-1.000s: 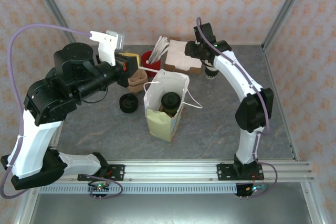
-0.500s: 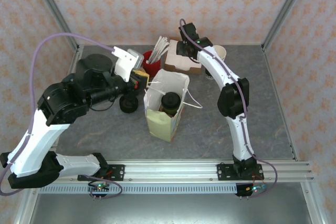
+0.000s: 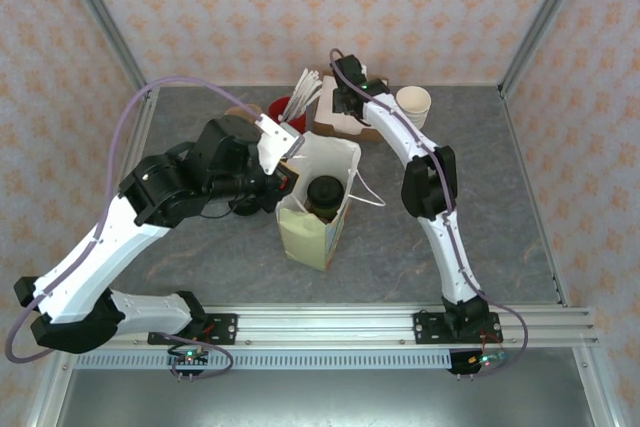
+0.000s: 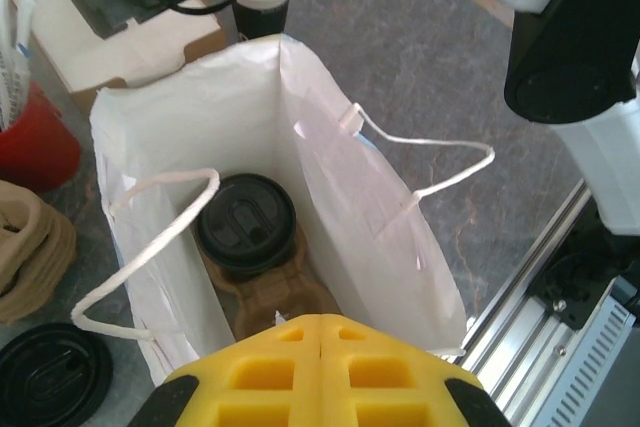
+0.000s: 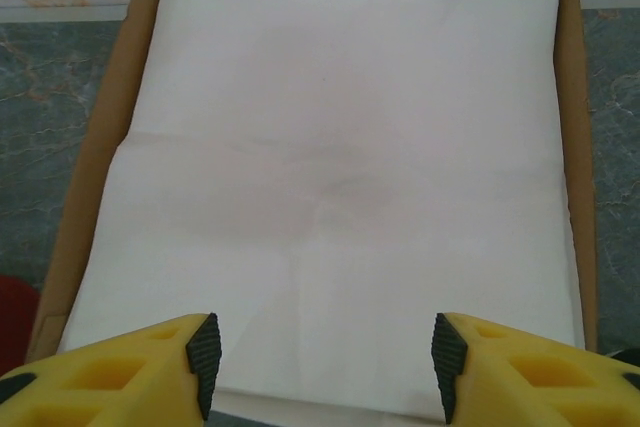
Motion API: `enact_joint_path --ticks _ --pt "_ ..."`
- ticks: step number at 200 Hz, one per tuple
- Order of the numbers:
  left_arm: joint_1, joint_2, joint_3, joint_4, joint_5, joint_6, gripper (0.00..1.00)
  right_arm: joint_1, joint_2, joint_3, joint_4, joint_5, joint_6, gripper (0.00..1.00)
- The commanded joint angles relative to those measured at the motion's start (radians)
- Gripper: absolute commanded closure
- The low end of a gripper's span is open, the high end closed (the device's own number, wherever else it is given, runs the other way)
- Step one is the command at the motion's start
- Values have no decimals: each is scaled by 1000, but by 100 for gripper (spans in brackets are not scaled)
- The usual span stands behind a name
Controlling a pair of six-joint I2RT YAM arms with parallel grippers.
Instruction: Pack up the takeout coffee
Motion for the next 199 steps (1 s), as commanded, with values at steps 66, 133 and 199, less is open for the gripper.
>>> enact_joint_path --ticks 66,133,199 --pt "-7 -76 48 -39 43 -6 48 2 128 159 6 100 -59 29" --pt "-7 -146 -14 -45 30 -59 48 -9 218 242 -1 127 -55 24" --pt "-7 -219 -69 -29 -49 -117 57 -46 264 246 -8 91 -21 21"
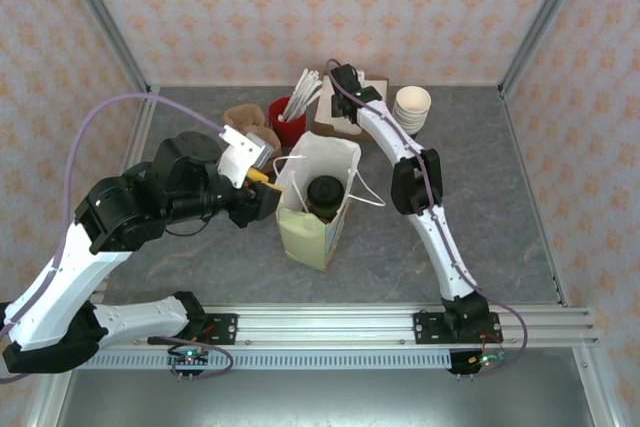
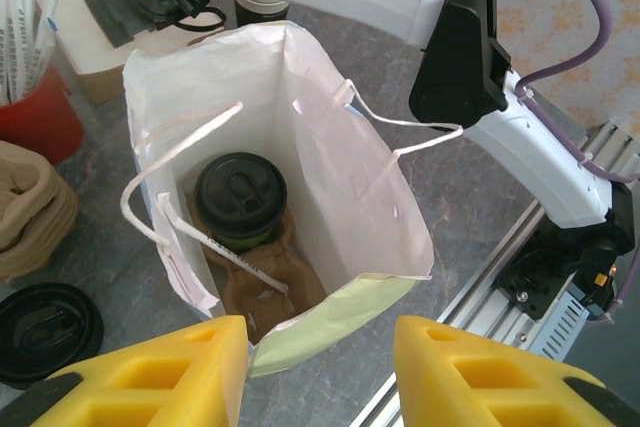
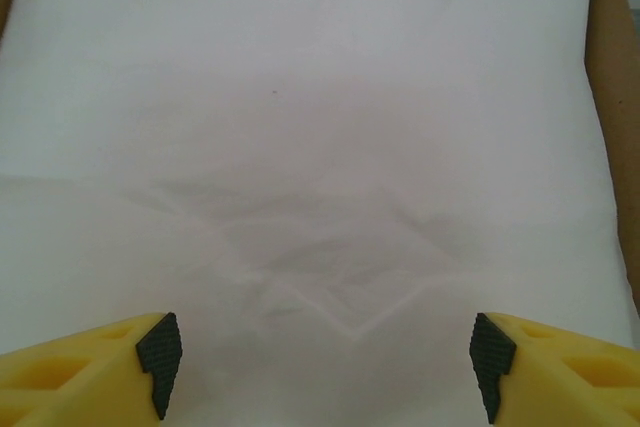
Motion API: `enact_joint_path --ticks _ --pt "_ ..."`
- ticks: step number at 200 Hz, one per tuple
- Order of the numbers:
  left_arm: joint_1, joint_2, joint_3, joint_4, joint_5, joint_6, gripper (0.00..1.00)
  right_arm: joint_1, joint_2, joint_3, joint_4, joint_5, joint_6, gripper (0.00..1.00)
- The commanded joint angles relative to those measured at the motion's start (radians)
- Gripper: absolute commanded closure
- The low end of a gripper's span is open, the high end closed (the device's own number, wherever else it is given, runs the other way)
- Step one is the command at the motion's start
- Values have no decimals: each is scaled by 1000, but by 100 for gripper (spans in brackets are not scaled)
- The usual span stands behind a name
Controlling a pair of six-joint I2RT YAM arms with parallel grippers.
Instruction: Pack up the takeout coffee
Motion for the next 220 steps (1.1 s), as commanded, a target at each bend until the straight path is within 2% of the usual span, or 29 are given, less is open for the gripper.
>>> enact_joint_path --ticks 1,82,118,220 --pt "-7 -49 -16 15 -53 -40 57 -21 38 40 -13 8 19 21" --pt "-7 -114 -83 8 -69 -88 57 -31 66 43 -25 -27 26 20" --pt "-8 -133 -97 3 -81 -97 57 -32 76 41 -28 -36 31 23" --pt "-6 -130 -95 -9 -84 -92 57 -32 45 55 -18 -81 41 59"
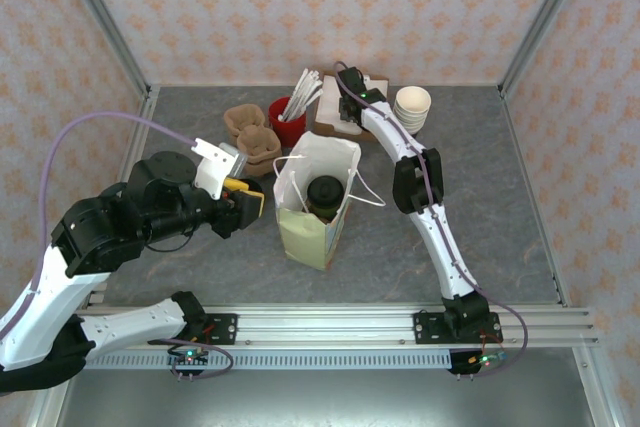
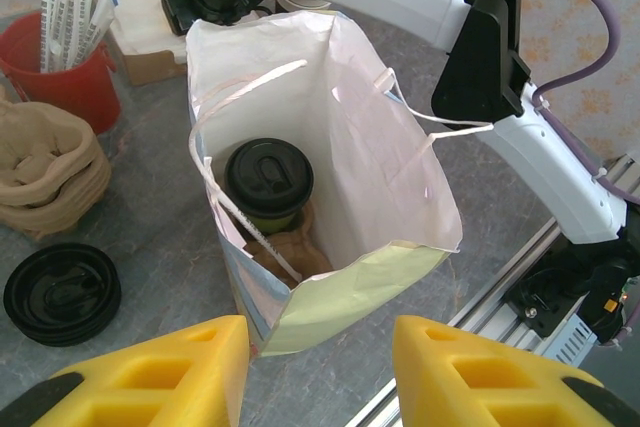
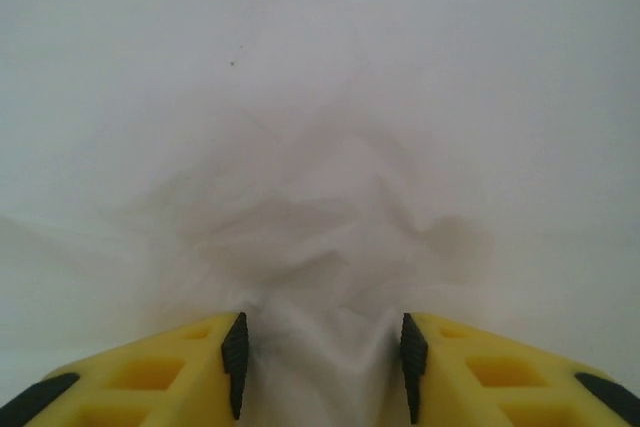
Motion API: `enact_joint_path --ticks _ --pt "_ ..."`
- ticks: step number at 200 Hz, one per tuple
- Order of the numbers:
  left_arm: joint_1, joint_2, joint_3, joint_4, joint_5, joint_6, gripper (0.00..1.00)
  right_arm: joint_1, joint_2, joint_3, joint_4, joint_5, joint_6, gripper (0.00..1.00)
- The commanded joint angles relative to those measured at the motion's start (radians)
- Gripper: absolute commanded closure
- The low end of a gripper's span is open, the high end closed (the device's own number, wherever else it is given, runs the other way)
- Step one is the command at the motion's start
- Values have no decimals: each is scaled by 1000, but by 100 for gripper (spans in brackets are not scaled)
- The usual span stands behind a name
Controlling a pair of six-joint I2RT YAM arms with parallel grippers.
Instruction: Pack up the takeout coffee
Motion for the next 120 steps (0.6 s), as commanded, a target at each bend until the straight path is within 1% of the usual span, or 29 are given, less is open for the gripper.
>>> enact_joint_path --ticks 1,14,33,61,96,120 --pt "-5 -5 -2 -10 -17 -14 57 -2 2 37 -17 -12 4 60" --pt "-5 -6 -4 -11 -17 -13 57 -2 -6 37 -11 -18 7 63" --pt "-5 -5 -7 -9 -16 -14 57 -2 -22 37 -2 -28 6 66" --pt "-5 -5 -7 -8 -13 -16 57 -1 -42 42 17 -33 7 75" --pt "-6 -4 -5 -10 -11 -17 57 1 -66 46 33 -34 -2 77" --pt "-4 -6 -8 -7 -6 -22 57 1 -82 66 30 -35 -7 82"
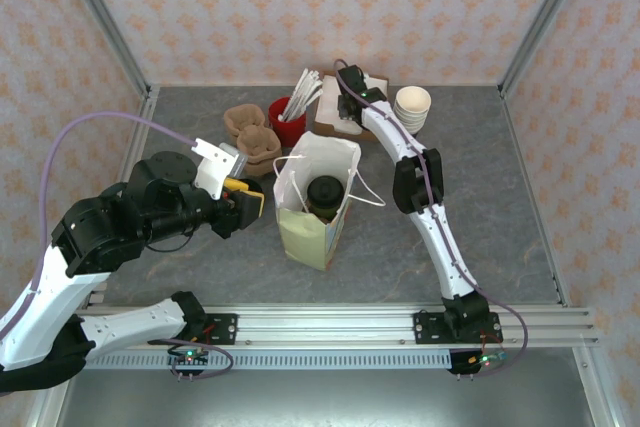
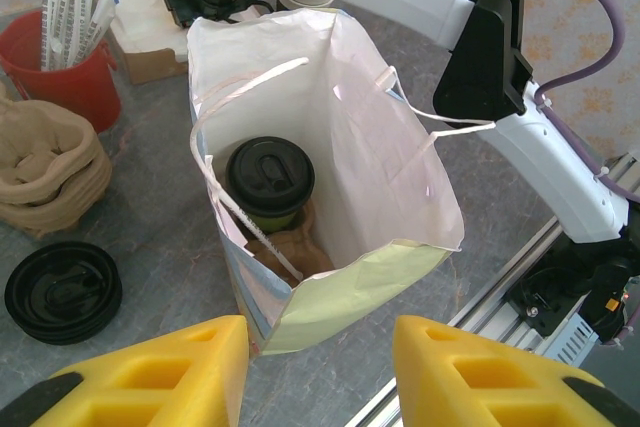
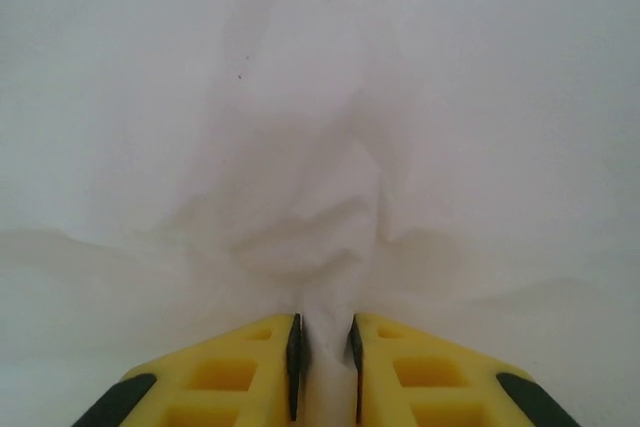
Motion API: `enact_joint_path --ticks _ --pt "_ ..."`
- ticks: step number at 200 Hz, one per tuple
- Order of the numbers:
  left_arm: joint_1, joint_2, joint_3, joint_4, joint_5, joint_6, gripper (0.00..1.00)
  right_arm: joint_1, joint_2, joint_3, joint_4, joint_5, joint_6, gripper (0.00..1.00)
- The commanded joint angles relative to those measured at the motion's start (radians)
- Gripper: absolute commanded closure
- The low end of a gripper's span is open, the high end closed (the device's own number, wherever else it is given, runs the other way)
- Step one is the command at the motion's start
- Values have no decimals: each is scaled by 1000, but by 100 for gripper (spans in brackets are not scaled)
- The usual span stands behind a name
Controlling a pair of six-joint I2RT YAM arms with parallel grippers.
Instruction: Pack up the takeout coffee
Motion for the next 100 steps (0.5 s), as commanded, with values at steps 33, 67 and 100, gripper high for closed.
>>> enact_joint_path --ticks 33,67,100 --pt "-6 -13 -14 1 -3 -27 57 4 -127 52 8 4 -19 89" --pt "-5 -14 -18 2 3 -29 57 10 -195 52 6 14 -18 96" --pt "-4 -25 -35 24 -19 -38 57 19 -289 56 -11 1 -14 100"
